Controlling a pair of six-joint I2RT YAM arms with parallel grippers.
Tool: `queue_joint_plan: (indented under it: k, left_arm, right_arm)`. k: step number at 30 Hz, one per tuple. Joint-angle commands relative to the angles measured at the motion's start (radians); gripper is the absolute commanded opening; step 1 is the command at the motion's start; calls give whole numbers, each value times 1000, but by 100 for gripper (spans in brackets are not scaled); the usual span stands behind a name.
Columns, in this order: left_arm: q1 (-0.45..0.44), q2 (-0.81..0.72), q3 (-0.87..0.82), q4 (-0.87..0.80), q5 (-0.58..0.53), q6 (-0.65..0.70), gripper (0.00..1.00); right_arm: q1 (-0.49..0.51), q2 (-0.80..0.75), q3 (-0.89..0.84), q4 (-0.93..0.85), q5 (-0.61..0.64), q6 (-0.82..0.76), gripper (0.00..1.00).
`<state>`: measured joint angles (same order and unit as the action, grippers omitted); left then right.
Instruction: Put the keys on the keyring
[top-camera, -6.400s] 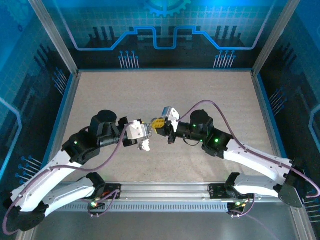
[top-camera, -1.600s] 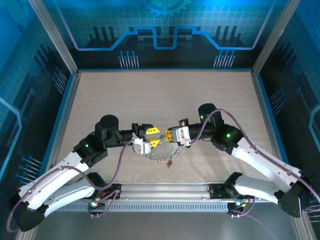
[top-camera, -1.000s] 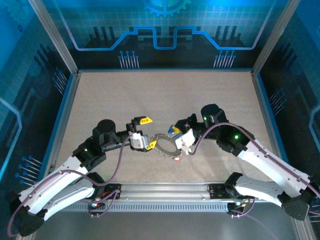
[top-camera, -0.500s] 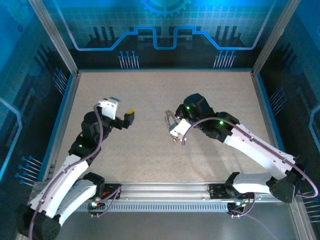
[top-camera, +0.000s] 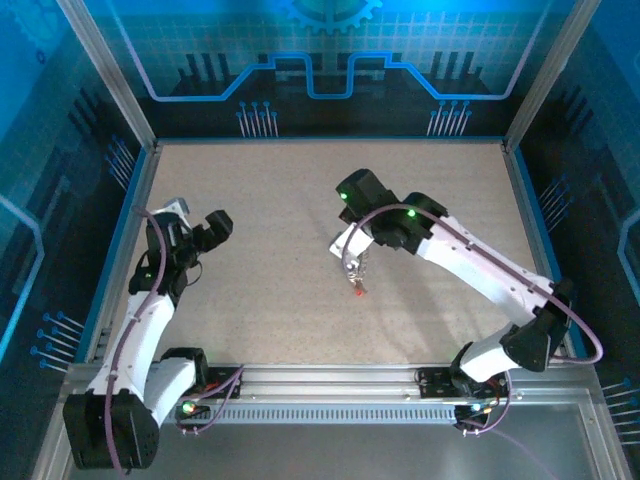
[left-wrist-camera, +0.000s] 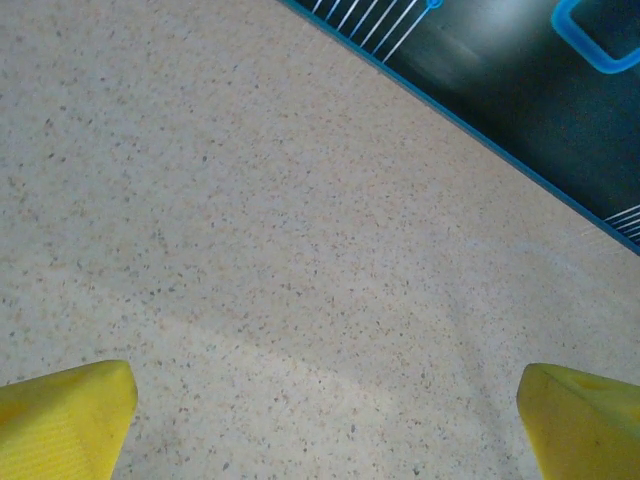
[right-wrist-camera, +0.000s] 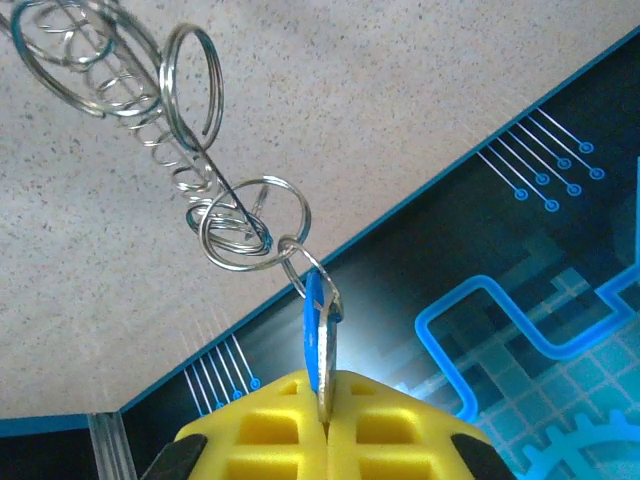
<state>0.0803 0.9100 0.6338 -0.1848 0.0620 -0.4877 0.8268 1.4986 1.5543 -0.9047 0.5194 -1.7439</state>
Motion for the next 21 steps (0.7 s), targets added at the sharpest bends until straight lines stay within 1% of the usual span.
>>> queue_joint_plan:
  k: [1, 6, 11, 15, 17, 21]
  left_arm:
    - [25, 11, 62, -85, 30, -74, 99]
    - [36, 21, 69, -103, 40, -87, 99]
    - [47, 17, 97, -150, 15, -69, 99]
    - [53, 18, 119, -163, 28, -55, 99]
    - [52, 15, 113, -148, 40, -49, 99]
    - [53, 8, 90, -131, 12, -56, 99]
  right_arm:
    - [26, 64, 100, -129, -26, 218, 0]
    - [63, 188, 205, -191, -49, 448, 0]
    - [74, 301, 370, -258, -236, 691, 0]
    - [47, 347, 394, -280, -339, 779, 0]
    - [35, 367, 405, -302, -362, 808, 0]
    - [8, 367, 358, -272, -409, 863, 0]
